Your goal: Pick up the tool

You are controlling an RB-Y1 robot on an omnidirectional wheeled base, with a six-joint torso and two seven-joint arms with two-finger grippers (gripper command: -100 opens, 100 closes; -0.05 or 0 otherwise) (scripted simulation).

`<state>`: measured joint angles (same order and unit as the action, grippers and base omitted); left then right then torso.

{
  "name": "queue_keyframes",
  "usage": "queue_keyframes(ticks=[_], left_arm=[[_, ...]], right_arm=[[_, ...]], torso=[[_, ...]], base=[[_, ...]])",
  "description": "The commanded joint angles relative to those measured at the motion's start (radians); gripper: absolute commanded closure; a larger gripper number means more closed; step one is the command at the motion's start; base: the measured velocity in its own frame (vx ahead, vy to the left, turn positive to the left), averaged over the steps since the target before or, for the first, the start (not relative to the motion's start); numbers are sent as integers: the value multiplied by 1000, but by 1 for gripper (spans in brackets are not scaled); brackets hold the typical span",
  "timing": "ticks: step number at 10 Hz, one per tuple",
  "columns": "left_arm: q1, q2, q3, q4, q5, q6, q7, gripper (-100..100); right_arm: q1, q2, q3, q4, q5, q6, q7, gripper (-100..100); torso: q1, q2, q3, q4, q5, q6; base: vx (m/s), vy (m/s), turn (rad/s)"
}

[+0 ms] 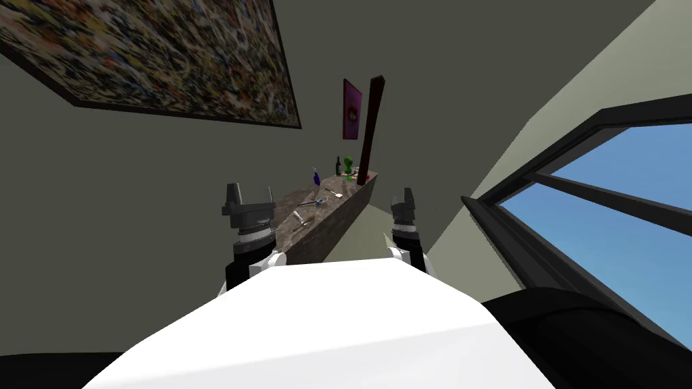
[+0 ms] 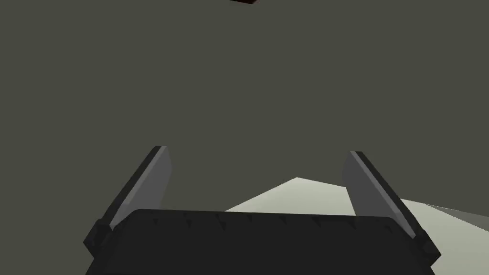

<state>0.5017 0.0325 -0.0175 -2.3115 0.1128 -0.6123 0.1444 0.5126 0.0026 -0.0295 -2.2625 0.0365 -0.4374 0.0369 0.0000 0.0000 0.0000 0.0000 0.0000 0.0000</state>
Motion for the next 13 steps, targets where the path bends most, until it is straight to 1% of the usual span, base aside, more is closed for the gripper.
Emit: queue_keyframes(ticks=[1, 4, 8, 9, 10, 11, 12, 13], left_arm=[[1, 41, 11, 23, -4, 5, 1, -100], [1, 111, 31, 77, -14, 17, 4, -100], [-5, 230, 56, 181, -39, 37, 15, -100], [-9, 258, 59, 212, -48, 42, 19, -100], [-9, 270, 59, 212, -48, 42, 19, -100], [-13, 308, 61, 244, -57, 48, 24, -100], [-18, 337, 60, 277, -67, 53, 30, -100], [-18, 348, 60, 277, -67, 53, 30, -100]], right_arm=[[0, 0, 0, 0, 0, 0, 0, 0], [0, 0, 0, 0, 0, 0, 0, 0], [0, 0, 0, 0, 0, 0, 0, 0], [0, 0, 0, 0, 0, 0, 0, 0], [0, 0, 0, 0, 0, 0, 0, 0], [0, 0, 0, 0, 0, 0, 0, 0], [0, 0, 0, 0, 0, 0, 0, 0], [0, 0, 0, 0, 0, 0, 0, 0]], torso=[[0, 0, 0, 0, 0, 0], [-3, -5, -3, -1, -1, 0], [-4, -6, -4, -1, -1, 0], [-3, -6, -4, -1, -1, 0], [-3, -5, -3, -1, -1, 0], [-2, -3, -2, -1, -1, 0], [-2, -2, -2, -1, 0, 0], [-2, -3, -2, -1, -1, 0]], base=[[33, -21, -87], [72, -50, -110], [88, -60, -169], [74, -45, -211], [44, -23, -57], [30, -25, -141], [41, -33, -248], [39, -16, -93]])
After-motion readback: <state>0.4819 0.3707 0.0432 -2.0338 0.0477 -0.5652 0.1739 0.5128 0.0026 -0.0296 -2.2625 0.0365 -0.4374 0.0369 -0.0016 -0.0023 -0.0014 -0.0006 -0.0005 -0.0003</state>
